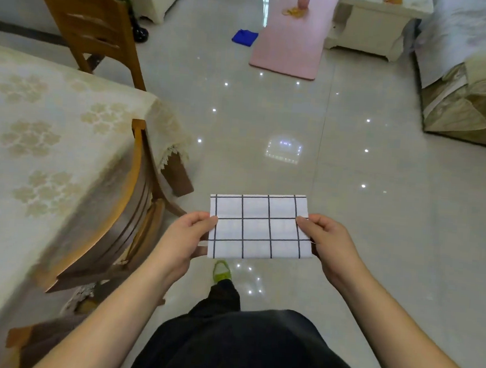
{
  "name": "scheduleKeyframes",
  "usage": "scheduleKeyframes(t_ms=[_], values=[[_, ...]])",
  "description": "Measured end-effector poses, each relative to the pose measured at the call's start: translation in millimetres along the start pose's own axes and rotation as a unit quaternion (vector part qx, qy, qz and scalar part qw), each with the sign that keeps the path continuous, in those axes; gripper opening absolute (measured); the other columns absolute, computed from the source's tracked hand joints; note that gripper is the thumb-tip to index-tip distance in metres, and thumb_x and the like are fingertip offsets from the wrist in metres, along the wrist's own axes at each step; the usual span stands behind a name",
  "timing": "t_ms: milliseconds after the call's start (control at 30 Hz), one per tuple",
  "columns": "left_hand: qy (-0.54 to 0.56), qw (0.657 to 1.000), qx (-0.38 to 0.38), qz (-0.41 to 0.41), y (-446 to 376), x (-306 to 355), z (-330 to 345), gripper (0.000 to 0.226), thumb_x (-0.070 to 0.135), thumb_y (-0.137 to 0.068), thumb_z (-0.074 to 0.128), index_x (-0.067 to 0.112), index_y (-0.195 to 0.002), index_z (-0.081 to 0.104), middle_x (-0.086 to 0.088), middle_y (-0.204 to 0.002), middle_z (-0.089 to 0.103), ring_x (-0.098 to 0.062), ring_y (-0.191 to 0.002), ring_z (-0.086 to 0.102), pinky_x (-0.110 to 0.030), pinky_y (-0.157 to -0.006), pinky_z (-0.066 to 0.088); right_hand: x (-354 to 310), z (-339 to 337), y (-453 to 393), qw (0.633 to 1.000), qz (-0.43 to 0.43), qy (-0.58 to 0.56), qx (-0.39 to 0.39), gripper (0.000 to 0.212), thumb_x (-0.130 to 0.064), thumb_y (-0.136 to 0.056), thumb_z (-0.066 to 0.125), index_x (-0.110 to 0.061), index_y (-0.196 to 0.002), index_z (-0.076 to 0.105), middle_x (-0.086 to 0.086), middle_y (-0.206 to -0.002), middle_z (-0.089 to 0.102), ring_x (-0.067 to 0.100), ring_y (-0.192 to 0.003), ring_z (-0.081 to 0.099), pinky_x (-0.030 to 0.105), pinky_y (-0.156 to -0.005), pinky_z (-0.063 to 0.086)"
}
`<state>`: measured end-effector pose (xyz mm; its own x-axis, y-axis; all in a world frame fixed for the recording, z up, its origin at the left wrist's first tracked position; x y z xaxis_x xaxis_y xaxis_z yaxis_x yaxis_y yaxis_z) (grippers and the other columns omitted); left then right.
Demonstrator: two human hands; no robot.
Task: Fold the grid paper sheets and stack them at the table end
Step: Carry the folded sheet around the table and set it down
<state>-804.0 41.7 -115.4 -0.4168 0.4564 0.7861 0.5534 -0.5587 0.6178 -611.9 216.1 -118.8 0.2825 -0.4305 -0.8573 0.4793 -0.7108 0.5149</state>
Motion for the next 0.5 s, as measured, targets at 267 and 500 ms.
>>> scheduleKeyframes(t_ms=[267, 500], values=[[0.009, 1.0, 0.012, 0.018, -89.1, 62.3, -42.8, 0.016, 0.027, -0.093, 0.06, 0.018, -0.099, 0.071, -0.012, -0.097, 0.073, -0.029, -0.091, 0.07, -0.041, -0.076, 0.058, -76.5, 64.7, -91.8, 0.998, 0.002, 0.031, -0.048, 0.012, -0.01, -0.094, 0.058, -0.011, -0.084, 0.064, 0.003, -0.074, 0.07, 0.012, -0.066, 0.065, 0.023, -0.058, 0.051], [0.046, 0.999, 0.014, 0.018, -154.1, 113.0, -51.0, 0.018, 0.023, -0.094, 0.059, 0.009, -0.101, 0.068, -0.014, -0.094, 0.072, -0.026, -0.083, 0.068, -0.036, -0.069, 0.055, -117.3, 87.2, -154.3, 0.997, 0.014, 0.032, -0.063, 0.009, -0.01, -0.094, 0.058, -0.009, -0.094, 0.067, 0.005, -0.084, 0.074, 0.015, -0.074, 0.068, 0.025, -0.064, 0.052]])
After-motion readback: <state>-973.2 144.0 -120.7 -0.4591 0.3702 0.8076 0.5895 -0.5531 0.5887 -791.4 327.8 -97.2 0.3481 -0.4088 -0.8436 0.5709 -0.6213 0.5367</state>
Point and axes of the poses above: each hand's wrist, its own y-axis away from the middle knuckle, its own z-axis out of the palm, x = y × z, the point moved 3 cm from there along -y, towards the middle knuckle
